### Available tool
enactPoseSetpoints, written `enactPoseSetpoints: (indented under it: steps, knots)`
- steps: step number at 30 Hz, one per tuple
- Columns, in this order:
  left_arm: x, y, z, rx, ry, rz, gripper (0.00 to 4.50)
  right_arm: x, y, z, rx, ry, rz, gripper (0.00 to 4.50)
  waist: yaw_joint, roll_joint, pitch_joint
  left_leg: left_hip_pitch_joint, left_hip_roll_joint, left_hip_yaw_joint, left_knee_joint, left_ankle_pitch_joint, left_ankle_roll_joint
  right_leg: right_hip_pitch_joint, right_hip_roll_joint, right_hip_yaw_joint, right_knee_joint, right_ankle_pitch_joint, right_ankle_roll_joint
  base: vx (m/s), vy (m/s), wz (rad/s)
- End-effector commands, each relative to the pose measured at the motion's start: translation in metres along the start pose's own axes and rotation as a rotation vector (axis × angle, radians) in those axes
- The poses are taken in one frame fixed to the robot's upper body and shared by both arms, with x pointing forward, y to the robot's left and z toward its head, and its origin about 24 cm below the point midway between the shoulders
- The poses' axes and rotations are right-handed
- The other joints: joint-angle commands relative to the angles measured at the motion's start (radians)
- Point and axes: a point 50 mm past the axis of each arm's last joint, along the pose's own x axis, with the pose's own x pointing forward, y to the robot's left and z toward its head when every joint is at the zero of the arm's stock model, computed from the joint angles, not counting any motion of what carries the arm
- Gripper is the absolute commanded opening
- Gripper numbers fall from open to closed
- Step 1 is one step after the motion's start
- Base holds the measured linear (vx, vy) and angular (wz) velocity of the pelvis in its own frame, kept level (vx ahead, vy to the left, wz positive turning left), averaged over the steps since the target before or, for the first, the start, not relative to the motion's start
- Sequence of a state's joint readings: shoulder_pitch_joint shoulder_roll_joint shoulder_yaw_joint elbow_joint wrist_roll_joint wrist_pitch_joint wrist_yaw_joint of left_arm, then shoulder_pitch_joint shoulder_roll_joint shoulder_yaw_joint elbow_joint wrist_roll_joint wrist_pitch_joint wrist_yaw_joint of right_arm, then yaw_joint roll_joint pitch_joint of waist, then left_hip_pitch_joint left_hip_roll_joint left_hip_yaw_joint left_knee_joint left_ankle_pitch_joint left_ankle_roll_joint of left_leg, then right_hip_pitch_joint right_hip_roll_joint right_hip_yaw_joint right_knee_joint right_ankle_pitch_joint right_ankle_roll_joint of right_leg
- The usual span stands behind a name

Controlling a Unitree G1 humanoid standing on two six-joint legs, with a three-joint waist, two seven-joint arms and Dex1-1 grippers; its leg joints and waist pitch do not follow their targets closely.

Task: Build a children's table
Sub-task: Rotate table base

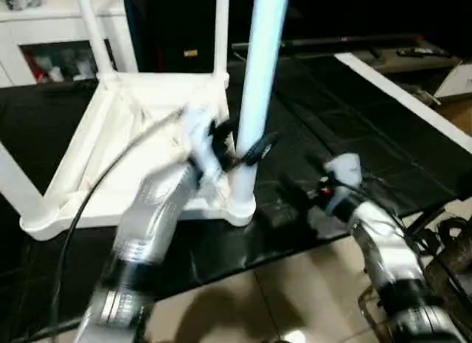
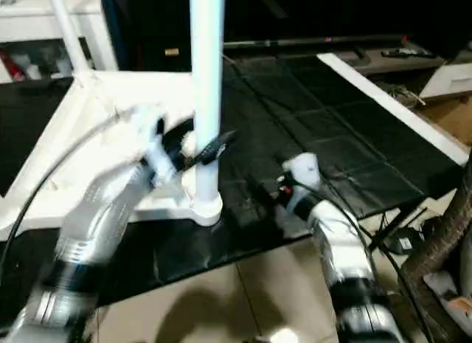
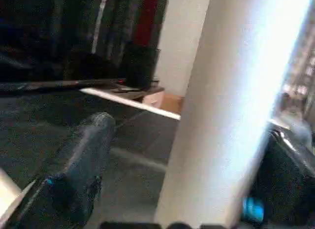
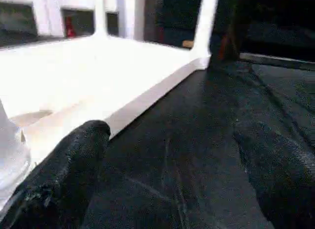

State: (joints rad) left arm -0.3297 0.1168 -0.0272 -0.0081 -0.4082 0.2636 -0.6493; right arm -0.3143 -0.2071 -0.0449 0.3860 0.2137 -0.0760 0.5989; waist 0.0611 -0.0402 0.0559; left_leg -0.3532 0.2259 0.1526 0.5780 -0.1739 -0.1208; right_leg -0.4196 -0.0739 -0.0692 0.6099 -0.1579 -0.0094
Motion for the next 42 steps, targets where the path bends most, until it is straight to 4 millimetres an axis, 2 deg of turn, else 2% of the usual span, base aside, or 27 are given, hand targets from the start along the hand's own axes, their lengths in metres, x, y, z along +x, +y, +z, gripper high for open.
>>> enactPoseSetpoints:
  steps: [1,3,4,6,7,8,9,11,13,14,15,16,18,19,20,21,22,23,25,26,27,29,31,35,36,37,42]
  knots:
    - [-0.015,0.001,0.011,0.015,-0.035,0.037,4.46,-0.006,0.003,0.009,0.015,-0.023,-0.028,4.5,0.008,0.001,-0.062,-0.006,-0.004,0.017,-0.067,-0.316,0.041,0.053,-0.036,0.031,-0.094,-0.432,-0.099,0.0,0.0,0.0]
    - [-0.023,-0.001,0.009,0.017,-0.013,0.046,4.46,-0.009,0.008,0.01,0.039,-0.027,-0.028,4.5,0.005,0.003,-0.059,-0.005,-0.007,0.018,-0.069,-0.334,0.039,0.047,-0.031,0.03,-0.098,-0.455,-0.083,0.0,0.0,0.0]
    - [-0.029,-0.004,0.008,0.03,0.01,0.034,4.46,-0.012,0.01,0.01,0.05,-0.019,-0.033,4.5,0.003,-0.002,-0.056,-0.008,-0.008,0.017,-0.07,-0.346,0.038,0.047,-0.031,0.029,-0.1,-0.478,-0.069,0.0,0.0,0.0]
    - [-0.036,-0.008,0.01,0.034,0.012,0.014,4.46,-0.016,0.014,0.008,0.062,-0.009,-0.038,4.5,0.001,0.0,-0.054,-0.01,-0.008,0.014,-0.073,-0.354,0.032,0.045,-0.033,0.029,-0.102,-0.511,-0.047,0.0,0.0,0.0]
    - [-0.04,-0.009,0.012,0.025,0.003,0.006,4.46,-0.018,0.016,0.007,0.065,-0.002,-0.04,4.5,-0.001,0.001,-0.052,-0.006,-0.011,0.016,-0.07,-0.37,0.026,0.038,-0.032,0.028,-0.11,-0.547,-0.031,0.0,0.0,0.0]
    - [-0.047,-0.008,0.014,0.005,-0.006,0.01,4.46,-0.021,0.017,0.005,0.069,0.009,-0.044,4.5,0.0,0.005,-0.053,-0.006,-0.011,0.014,-0.07,-0.37,0.021,0.04,-0.033,0.028,-0.108,-0.549,-0.03,0.0,0.0,0.0]
    - [-0.05,-0.007,0.015,-0.004,-0.007,0.022,4.46,-0.023,0.018,0.005,0.071,0.019,-0.05,4.5,-0.001,0.004,-0.051,-0.007,-0.012,0.016,-0.07,-0.377,0.019,0.037,-0.031,0.029,-0.113,-0.555,-0.022,0.0,0.0,0.0]
    - [-0.065,0.002,0.015,-0.006,-0.011,0.112,4.46,-0.029,0.02,0.003,0.078,0.055,-0.069,4.5,-0.001,0.007,-0.053,-0.007,-0.013,0.014,-0.071,-0.38,0.017,0.038,-0.029,0.027,-0.113,-0.544,-0.017,0.0,0.0,0.0]
    - [-0.07,0.006,0.015,-0.001,-0.013,0.159,4.46,-0.031,0.02,0.003,0.074,0.062,-0.079,4.5,-0.003,0.007,-0.052,-0.007,-0.014,0.013,-0.071,-0.384,0.016,0.038,-0.027,0.026,-0.113,-0.542,-0.008,0.0,0.0,0.0]
    - [-0.083,0.017,0.012,0.048,0.013,0.312,4.46,-0.036,0.02,0.003,0.055,0.078,-0.129,4.5,-0.003,0.006,-0.051,-0.008,-0.014,0.013,-0.072,-0.379,0.013,0.038,-0.025,0.025,-0.115,-0.54,0.0,0.0,0.0,0.0]
    - [-0.083,0.017,0.012,0.048,0.013,0.312,4.46,-0.036,0.02,0.003,0.055,0.078,-0.129,4.5,-0.002,0.006,-0.052,-0.007,-0.013,0.013,-0.072,-0.378,0.013,0.038,-0.026,0.025,-0.116,-0.538,0.004,0.0,0.0,0.0]
    - [-0.089,0.021,0.01,0.11,0.047,0.39,4.46,-0.039,0.02,0.001,0.037,0.104,-0.16,4.5,-0.003,0.007,-0.053,-0.007,-0.014,0.012,-0.073,-0.372,0.013,0.039,-0.027,0.025,-0.115,-0.533,0.007,0.0,0.0,0.0]
    - [-0.088,0.024,0.009,0.164,0.076,0.456,4.46,-0.041,0.022,0.0,0.014,0.12,-0.188,4.5,-0.003,0.007,-0.054,-0.007,-0.012,0.011,-0.073,-0.366,0.012,0.039,-0.026,0.026,-0.115,-0.517,0.012,0.0,0.0,0.0]
    - [-0.088,0.026,0.008,0.183,0.093,0.492,4.46,-0.042,0.022,0.001,0.002,0.12,-0.21,4.5,-0.002,0.008,-0.056,-0.007,-0.01,0.012,-0.075,-0.35,0.011,0.04,-0.025,0.03,-0.11,-0.463,-0.001,0.0,0.0,0.0]
    - [-0.087,0.028,0.007,0.2,0.099,0.53,4.46,-0.041,0.023,0.003,-0.019,0.11,-0.23,4.5,-0.002,0.008,-0.055,-0.008,-0.01,0.012,-0.075,-0.348,0.012,0.041,-0.025,0.03,-0.107,-0.451,-0.006,0.0,0.0,0.0]
    - [-0.086,0.028,0.007,0.208,0.1,0.536,4.46,-0.04,0.022,0.004,-0.021,0.104,-0.236,4.5,0.003,-0.01,-0.056,-0.011,-0.011,0.011,-0.075,-0.331,0.017,0.045,-0.029,0.03,-0.102,-0.456,-0.004,0.0,0.0,0.0]
    - [-0.085,0.029,0.007,0.248,0.105,0.562,4.46,-0.039,0.022,0.008,-0.032,0.074,-0.265,4.5,0.003,-0.005,-0.054,-0.013,-0.01,0.011,-0.077,-0.333,0.017,0.042,-0.029,0.032,-0.105,-0.465,-0.001,0.0,0.0,0.0]
    - [-0.082,0.029,0.006,0.27,0.097,0.574,4.46,-0.037,0.021,0.012,-0.032,0.048,-0.278,4.5,0.0,-0.006,-0.056,-0.011,-0.01,0.012,-0.074,-0.334,0.017,0.04,-0.031,0.032,-0.109,-0.471,0.005,0.0,0.0,0.0]
    - [-0.081,0.028,0.006,0.264,0.087,0.57,4.46,-0.037,0.022,0.013,-0.025,0.044,-0.274,4.5,0.001,-0.006,-0.057,-0.01,-0.01,0.012,-0.074,-0.331,0.013,0.041,-0.032,0.033,-0.106,-0.461,0.006,0.0,0.0,0.0]
    - [-0.076,0.018,0.012,0.195,-0.023,0.497,4.46,-0.036,0.026,0.018,0.028,0.007,-0.235,4.5,0.001,-0.006,-0.058,-0.012,-0.01,0.012,-0.074,-0.329,0.014,0.043,-0.033,0.034,-0.105,-0.448,0.002,0.0,0.0,0.0]
    - [-0.075,0.018,0.012,0.192,-0.027,0.494,4.46,-0.036,0.026,0.018,0.03,0.005,-0.234,4.5,0.003,-0.008,-0.058,-0.012,-0.01,0.013,-0.074,-0.326,0.017,0.044,-0.035,0.035,-0.106,-0.445,-0.001,0.0,0.0,0.0]
    - [-0.071,0.007,0.021,0.07,-0.171,0.37,4.46,-0.036,0.031,0.026,0.079,-0.07,-0.182,4.5,0.007,-0.011,-0.062,-0.016,-0.007,0.014,-0.072,-0.315,0.02,0.044,-0.041,0.037,-0.099,-0.416,-0.023,0.0,0.0,0.0]
    - [-0.071,0.001,0.025,-0.002,-0.216,0.285,4.46,-0.035,0.033,0.027,0.085,-0.07,-0.154,4.5,0.008,-0.014,-0.061,-0.017,-0.006,0.014,-0.073,-0.313,0.021,0.044,-0.035,0.037,-0.097,-0.393,-0.035,0.0,0.0,0.0]
    - [-0.075,-0.004,0.026,-0.054,-0.214,0.155,4.46,-0.034,0.036,0.025,0.059,-0.047,-0.112,4.5,0.005,-0.01,-0.057,-0.016,-0.01,0.016,-0.074,-0.315,0.016,0.045,-0.032,0.036,-0.096,-0.399,-0.031,0.0,0.0,0.0]
    - [-0.077,-0.004,0.026,-0.052,-0.202,0.132,4.46,-0.035,0.037,0.025,0.07,-0.058,-0.093,4.5,0.004,-0.004,-0.057,-0.014,-0.01,0.016,-0.073,-0.321,0.015,0.044,-0.031,0.036,-0.096,-0.405,-0.029,0.0,0.0,0.0]
    - [-0.079,-0.004,0.027,-0.048,-0.199,0.121,4.46,-0.035,0.038,0.026,0.07,-0.062,-0.087,4.5,0.003,-0.003,-0.057,-0.013,-0.01,0.015,-0.073,-0.329,0.015,0.045,-0.032,0.036,-0.099,-0.419,-0.023,0.0,0.0,0.0]
    - [-0.086,-0.011,0.027,-0.038,-0.158,0.026,4.46,-0.038,0.039,0.026,0.092,-0.072,-0.062,4.5,0.002,-0.003,-0.057,-0.01,-0.008,0.014,-0.076,-0.342,0.008,0.046,-0.031,0.037,-0.097,-0.414,-0.028,0.0,0.0,0.0]
